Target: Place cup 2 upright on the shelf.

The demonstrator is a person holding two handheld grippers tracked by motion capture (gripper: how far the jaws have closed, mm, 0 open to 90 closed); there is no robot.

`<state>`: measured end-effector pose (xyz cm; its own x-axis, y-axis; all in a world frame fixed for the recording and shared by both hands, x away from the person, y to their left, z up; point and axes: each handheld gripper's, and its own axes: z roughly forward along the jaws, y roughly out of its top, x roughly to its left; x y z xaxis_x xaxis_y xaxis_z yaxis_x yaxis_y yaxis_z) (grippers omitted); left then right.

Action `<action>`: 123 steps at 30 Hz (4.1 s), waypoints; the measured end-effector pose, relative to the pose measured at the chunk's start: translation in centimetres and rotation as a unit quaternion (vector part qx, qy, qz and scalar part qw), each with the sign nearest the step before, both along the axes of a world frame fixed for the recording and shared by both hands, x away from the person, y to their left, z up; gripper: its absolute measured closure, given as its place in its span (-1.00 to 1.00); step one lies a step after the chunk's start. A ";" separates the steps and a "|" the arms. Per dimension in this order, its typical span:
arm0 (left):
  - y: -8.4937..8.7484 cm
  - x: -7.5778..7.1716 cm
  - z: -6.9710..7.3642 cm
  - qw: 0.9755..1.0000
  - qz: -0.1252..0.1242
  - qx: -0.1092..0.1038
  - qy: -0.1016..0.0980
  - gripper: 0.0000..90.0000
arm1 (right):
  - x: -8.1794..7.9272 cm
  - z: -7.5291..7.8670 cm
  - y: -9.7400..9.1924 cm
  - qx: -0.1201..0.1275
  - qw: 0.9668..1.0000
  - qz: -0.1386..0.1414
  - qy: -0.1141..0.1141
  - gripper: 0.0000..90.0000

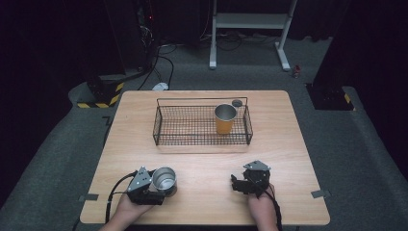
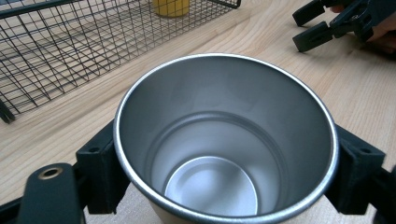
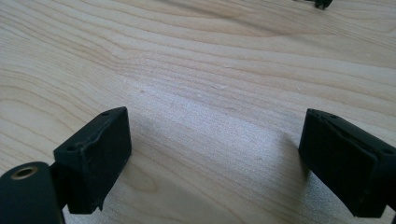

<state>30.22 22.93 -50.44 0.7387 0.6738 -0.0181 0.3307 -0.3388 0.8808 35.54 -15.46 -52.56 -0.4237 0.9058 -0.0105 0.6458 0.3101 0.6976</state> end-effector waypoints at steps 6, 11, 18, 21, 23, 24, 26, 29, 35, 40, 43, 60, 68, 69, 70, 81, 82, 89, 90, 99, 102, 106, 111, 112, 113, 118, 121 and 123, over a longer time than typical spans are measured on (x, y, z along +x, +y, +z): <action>0.4 0.0 0.3 1.000 0.008 -0.009 -0.003 -0.59 | 0.0 0.0 0.0 0.000 1.000 0.000 0.000 -0.80; 0.7 -0.1 0.6 1.000 0.014 -0.015 -0.010 -0.59 | 0.0 0.0 0.0 0.000 1.000 0.000 0.000 -0.80; 1.2 -0.1 1.0 0.999 0.019 -0.027 -0.016 -0.59 | 0.0 0.0 0.0 0.000 1.000 0.000 0.000 -0.80; 1.4 -0.2 1.2 0.999 0.024 -0.030 -0.017 -0.58 | 0.0 0.0 0.0 0.000 1.000 0.000 0.000 -0.80; 1.5 -0.2 1.4 0.999 0.026 -0.035 -0.017 -0.58 | 0.0 0.0 0.0 0.000 1.000 0.000 0.000 -0.80; 1.6 -0.2 1.5 0.999 0.026 -0.036 -0.018 -0.58 | 0.0 0.0 0.0 0.000 1.000 0.000 0.000 -0.80; 1.7 -0.2 1.8 0.999 0.029 -0.042 -0.016 -0.58 | 0.0 0.0 0.0 0.000 1.000 0.000 0.000 -0.80; 1.9 -0.2 2.0 0.998 0.034 -0.046 -0.017 -0.58 | 0.0 0.0 0.0 0.000 1.000 0.000 0.000 -0.80; 2.0 -0.1 3.2 0.997 0.044 -0.061 -0.012 -0.58 | 0.0 0.0 0.0 0.000 1.000 0.000 0.000 -0.80; 1.9 0.6 4.6 0.997 0.054 -0.049 -0.022 -0.58 | 0.0 0.0 0.0 0.000 1.000 0.003 0.000 -0.80; 1.7 1.0 5.6 0.996 0.067 -0.050 -0.030 -0.58 | 0.0 0.0 0.0 0.000 1.000 0.003 0.000 -0.80; 0.9 3.4 7.5 0.991 0.110 -0.076 -0.025 -0.58 | 0.1 0.0 0.0 0.001 1.000 0.004 0.001 -0.80; 0.9 4.5 8.2 0.990 0.113 -0.080 -0.014 -0.58 | 0.1 0.0 0.0 0.000 1.000 0.004 0.000 -0.80; 0.8 4.6 8.2 0.990 0.113 -0.079 -0.013 -0.58 | 0.1 0.0 0.0 0.000 1.000 0.004 0.000 -0.80; 0.8 4.7 8.2 0.990 0.115 -0.079 -0.014 -0.58 | 0.1 0.0 0.0 0.001 1.000 0.004 0.001 -0.80; 0.1 6.4 9.1 0.990 0.110 -0.083 -0.013 -0.58 | 0.1 0.0 0.0 0.000 1.000 0.004 0.001 -0.80; -0.1 6.6 9.2 0.990 0.112 -0.080 -0.014 -0.58 | 0.1 0.0 0.0 0.001 1.000 0.004 0.001 -0.80; -1.0 8.3 10.0 0.990 0.120 -0.071 -0.019 -0.58 | 0.1 0.0 0.0 -0.002 1.000 0.009 -0.001 -0.80; -1.2 8.5 10.0 0.990 0.122 -0.070 -0.024 -0.58 | 0.1 0.0 0.0 -0.002 1.000 0.009 0.000 -0.80; -2.7 11.0 10.4 0.991 0.121 -0.053 -0.018 -0.58 | 0.0 0.0 0.0 -0.001 1.000 0.009 0.001 -0.80; -3.1 11.9 10.5 0.991 0.122 -0.050 -0.015 -0.58 | 0.0 0.0 0.0 -0.001 1.000 0.010 0.002 -0.80; -3.7 13.1 10.6 0.992 0.122 -0.039 -0.018 -0.58 | 0.0 0.0 0.0 -0.002 1.000 0.012 0.002 -0.80; -4.0 14.6 10.4 0.991 0.127 -0.032 -0.011 -0.58 | -0.1 0.0 0.0 0.000 1.000 0.013 0.002 -0.80; -4.0 14.8 10.3 0.991 0.128 -0.034 -0.010 -0.58 | -0.1 0.0 0.0 0.000 1.000 0.012 0.002 -0.80; -4.1 15.1 10.2 0.991 0.130 -0.037 -0.008 -0.58 | -0.1 0.0 0.0 0.000 1.000 0.012 0.002 -0.80; -4.3 16.1 9.9 0.989 0.141 -0.034 -0.006 -0.58 | -0.1 0.0 0.0 0.000 1.000 0.012 0.002 -0.80; -4.6 16.9 9.7 0.989 0.147 -0.025 -0.001 -0.58 | -0.1 0.0 0.0 0.000 1.000 0.012 0.002 -0.80; -4.7 17.4 9.6 0.989 0.148 -0.027 0.003 -0.58 | -0.1 0.0 0.0 0.000 1.000 0.013 0.002 -0.80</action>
<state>47.63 18.25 -40.85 0.5090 0.8585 -0.0625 0.4129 -0.1798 0.8929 35.46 -15.43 -52.55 -0.4462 0.8949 -0.0090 0.6407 0.3265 0.6949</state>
